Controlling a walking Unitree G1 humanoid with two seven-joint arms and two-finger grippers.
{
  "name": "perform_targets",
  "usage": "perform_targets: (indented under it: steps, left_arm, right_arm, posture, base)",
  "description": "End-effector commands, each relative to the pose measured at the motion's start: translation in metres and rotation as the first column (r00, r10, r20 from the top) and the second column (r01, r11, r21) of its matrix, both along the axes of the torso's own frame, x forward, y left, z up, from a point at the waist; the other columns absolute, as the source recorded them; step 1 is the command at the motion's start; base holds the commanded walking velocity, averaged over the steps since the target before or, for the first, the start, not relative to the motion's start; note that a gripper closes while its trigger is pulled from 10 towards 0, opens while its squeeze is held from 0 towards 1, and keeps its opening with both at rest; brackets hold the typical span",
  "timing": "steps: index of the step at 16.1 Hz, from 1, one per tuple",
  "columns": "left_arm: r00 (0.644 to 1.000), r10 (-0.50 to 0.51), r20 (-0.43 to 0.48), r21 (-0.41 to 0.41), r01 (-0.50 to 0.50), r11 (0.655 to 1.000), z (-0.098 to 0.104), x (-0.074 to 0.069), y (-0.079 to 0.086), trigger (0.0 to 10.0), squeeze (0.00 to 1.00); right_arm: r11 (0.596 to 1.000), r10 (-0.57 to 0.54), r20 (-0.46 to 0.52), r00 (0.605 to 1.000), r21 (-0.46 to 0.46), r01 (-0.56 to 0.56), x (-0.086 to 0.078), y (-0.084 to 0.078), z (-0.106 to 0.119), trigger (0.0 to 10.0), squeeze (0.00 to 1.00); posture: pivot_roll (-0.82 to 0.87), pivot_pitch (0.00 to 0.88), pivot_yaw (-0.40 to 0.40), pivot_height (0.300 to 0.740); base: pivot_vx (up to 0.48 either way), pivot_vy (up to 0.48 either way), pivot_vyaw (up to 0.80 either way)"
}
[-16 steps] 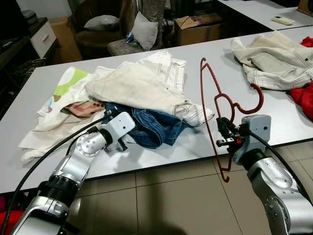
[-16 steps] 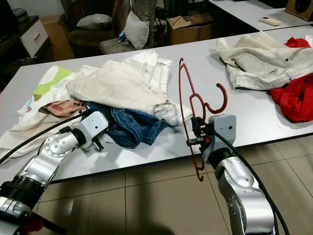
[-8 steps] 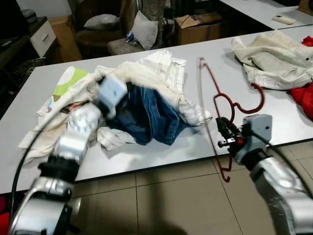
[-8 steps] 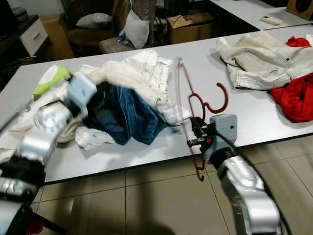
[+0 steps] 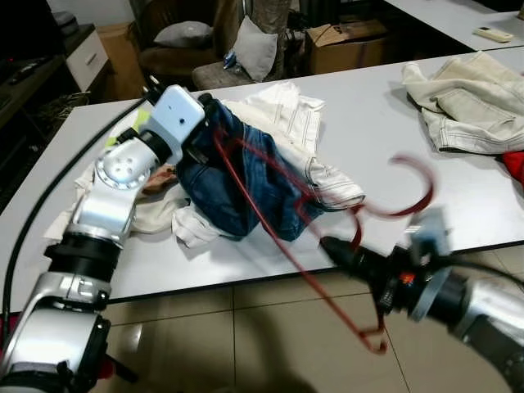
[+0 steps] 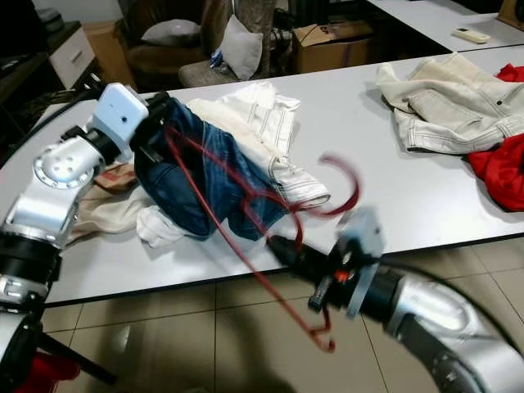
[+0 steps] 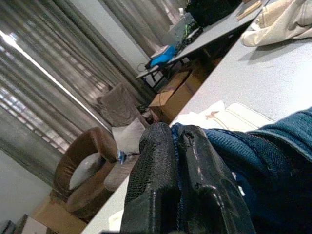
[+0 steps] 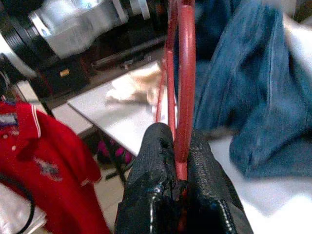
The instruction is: Hang hanger
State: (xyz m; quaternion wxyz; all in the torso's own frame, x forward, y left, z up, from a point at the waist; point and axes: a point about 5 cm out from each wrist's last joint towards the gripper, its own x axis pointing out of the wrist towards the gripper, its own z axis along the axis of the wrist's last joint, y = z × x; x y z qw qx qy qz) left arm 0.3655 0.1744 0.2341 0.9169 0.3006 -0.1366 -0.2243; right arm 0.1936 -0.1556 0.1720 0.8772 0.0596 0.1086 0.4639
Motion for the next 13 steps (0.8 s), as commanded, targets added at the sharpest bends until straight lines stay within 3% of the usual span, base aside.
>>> perform_targets:
  steps: [1,3,6,8,10,12,13]
  left_arm:
    - [0.996,0.056,0.074,-0.033,-0.054,0.998,0.021,0.0,0.017,0.0,0.0]
    - [0.995,0.059,0.079,-0.119,-0.049,0.992,0.028,-0.001,0.022,0.0,0.0]
    - [0.997,-0.002,0.076,-0.134,0.012,0.991,0.03,-0.004,0.016,0.0,0.0]
    - [0.997,-0.036,0.067,-0.122,0.044,0.992,0.026,-0.005,0.005,0.0,0.0]
    - [0.997,-0.026,0.069,-0.126,0.035,0.991,0.027,-0.004,0.005,0.0,0.0]
    - [0.995,0.043,0.086,-0.183,-0.027,0.983,0.033,-0.002,0.016,0.0,0.0]
    - [0.991,0.093,0.096,-0.227,-0.069,0.971,0.036,0.0,0.024,0.0,0.0]
  right_arm:
    - [0.998,-0.034,-0.056,0.998,-0.057,0.031,0.001,-0.002,-0.011,10.0,0.0]
    - [0.993,-0.065,-0.108,0.992,-0.103,0.054,0.004,-0.002,-0.021,10.0,0.0]
    - [0.976,-0.179,-0.138,0.974,-0.153,0.158,0.022,-0.007,-0.031,10.0,0.0]
    - [0.986,-0.123,-0.113,0.986,-0.125,0.109,0.029,0.001,-0.024,10.0,0.0]
    - [0.985,-0.129,-0.109,0.986,-0.126,0.115,0.031,0.001,-0.023,10.0,0.0]
    - [0.947,-0.283,-0.104,0.953,-0.185,0.261,0.046,-0.014,-0.031,10.0,0.0]
    - [0.895,-0.417,-0.091,0.905,-0.218,0.39,0.06,-0.029,-0.034,10.0,0.0]
  posture:
    - [-0.14,0.0,0.148,0.74]
    - [-0.14,0.0,0.147,0.74]
    - [-0.13,0.0,0.14,0.74]
    - [-0.13,0.0,0.133,0.74]
    - [-0.13,0.0,0.131,0.74]
    - [-0.13,0.0,0.13,0.74]
    - [-0.13,0.0,0.134,0.74]
  base:
    - [0.0,0.0,0.0]
    - [0.0,0.0,0.0]
    - [0.0,0.0,0.0]
    - [0.0,0.0,0.0]
    - [0.0,0.0,0.0]
    - [0.0,0.0,0.0]
    - [0.0,0.0,0.0]
